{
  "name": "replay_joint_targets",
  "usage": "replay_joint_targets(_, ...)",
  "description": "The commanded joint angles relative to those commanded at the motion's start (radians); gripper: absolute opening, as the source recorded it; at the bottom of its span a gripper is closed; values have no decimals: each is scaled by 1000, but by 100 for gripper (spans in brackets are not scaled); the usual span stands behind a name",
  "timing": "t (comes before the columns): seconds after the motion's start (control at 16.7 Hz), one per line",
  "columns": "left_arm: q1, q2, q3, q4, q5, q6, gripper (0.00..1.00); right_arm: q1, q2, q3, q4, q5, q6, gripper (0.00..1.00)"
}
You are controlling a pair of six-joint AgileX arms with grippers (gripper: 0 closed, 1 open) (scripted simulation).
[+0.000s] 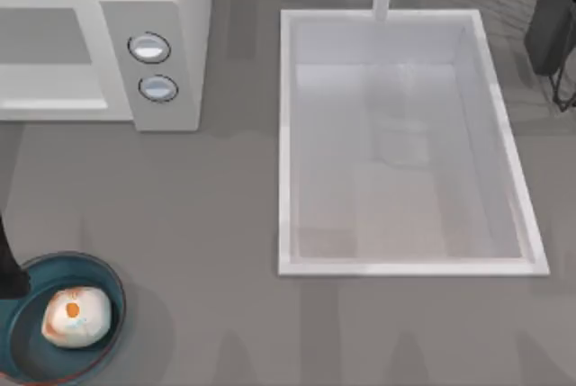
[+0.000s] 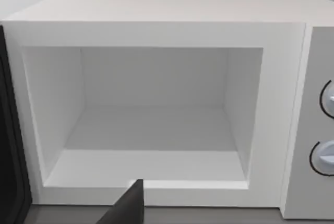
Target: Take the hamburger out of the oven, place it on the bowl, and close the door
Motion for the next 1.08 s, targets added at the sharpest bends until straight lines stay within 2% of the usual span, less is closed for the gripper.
replay_joint_targets(0.54, 0, 0, 0, 0, 0, 0, 2, 0, 0, 0, 0, 0, 0, 100)
replay_joint_targets(1.08, 0, 0, 0, 0, 0, 0, 0, 0, 0, 0, 0, 0, 0, 100)
